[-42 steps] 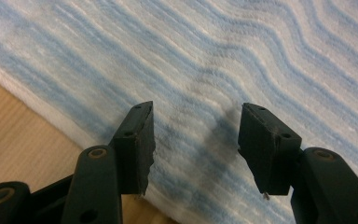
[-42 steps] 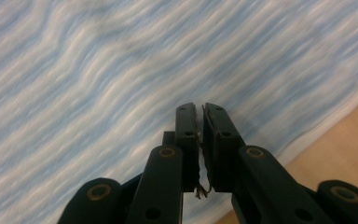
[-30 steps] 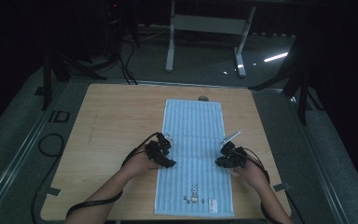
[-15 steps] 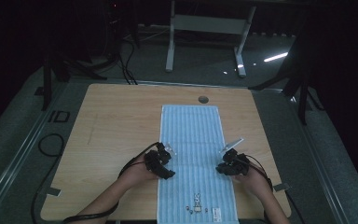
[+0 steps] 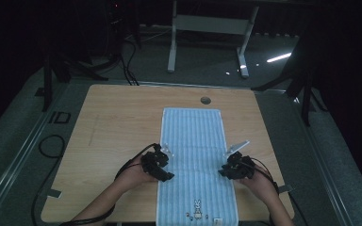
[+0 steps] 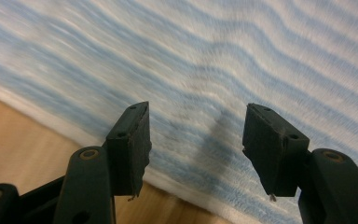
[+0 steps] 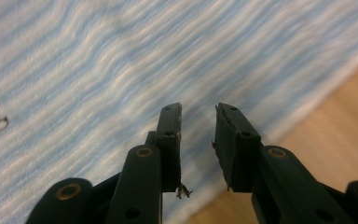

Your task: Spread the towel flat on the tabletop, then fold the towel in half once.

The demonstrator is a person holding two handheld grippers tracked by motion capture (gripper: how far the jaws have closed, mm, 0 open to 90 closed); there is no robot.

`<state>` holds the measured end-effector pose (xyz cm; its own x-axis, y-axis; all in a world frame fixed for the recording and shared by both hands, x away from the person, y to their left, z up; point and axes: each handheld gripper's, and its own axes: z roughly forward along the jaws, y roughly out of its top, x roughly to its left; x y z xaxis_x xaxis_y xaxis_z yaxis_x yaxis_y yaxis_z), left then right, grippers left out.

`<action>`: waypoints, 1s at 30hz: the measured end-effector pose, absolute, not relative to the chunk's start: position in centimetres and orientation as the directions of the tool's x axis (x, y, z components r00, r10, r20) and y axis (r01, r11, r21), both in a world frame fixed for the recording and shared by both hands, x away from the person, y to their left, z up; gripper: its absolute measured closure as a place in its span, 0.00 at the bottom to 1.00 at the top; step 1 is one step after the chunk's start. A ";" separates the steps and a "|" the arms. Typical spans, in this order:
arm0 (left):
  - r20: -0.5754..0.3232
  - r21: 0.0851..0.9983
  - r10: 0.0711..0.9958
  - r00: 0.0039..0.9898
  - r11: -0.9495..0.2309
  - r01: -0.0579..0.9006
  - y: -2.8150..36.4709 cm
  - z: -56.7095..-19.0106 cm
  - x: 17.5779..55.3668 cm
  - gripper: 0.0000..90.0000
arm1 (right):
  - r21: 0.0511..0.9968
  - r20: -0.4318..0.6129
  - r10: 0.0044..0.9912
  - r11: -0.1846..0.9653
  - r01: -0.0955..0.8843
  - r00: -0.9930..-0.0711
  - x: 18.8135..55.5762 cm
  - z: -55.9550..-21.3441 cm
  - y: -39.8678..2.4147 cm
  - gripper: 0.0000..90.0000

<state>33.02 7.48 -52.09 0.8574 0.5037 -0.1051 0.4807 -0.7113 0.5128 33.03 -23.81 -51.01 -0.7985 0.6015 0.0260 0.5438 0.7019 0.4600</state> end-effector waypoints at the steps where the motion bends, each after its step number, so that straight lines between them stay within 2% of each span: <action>1: -0.096 0.516 0.515 0.852 -0.706 0.485 7.7 -51.9 33.2 0.46 | 0.471 0.024 0.610 0.692 0.547 -0.792 33.2 -50.6 -24.1 0.79; 10: -0.087 0.525 0.605 0.792 -0.647 0.552 10.4 -51.7 35.0 0.46 | 0.464 -0.006 0.678 0.654 0.598 -0.735 36.4 -49.3 -25.9 0.75; 22: -0.098 0.516 0.647 0.756 -0.617 0.594 11.5 -51.7 36.6 0.46 | 0.470 -0.023 0.698 0.639 0.608 -0.716 38.4 -48.9 -26.2 0.69; 30: -0.072 0.503 0.701 0.709 -0.589 0.633 11.2 -51.0 40.7 0.44 | 0.432 -0.032 0.739 0.617 0.658 -0.673 42.4 -48.7 -26.1 0.68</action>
<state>40.75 11.16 -51.03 0.7093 0.7012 -0.0723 0.6331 -0.5886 0.5028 42.42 -26.14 -48.68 -0.6725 0.7394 -0.0325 0.6578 0.6173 0.4316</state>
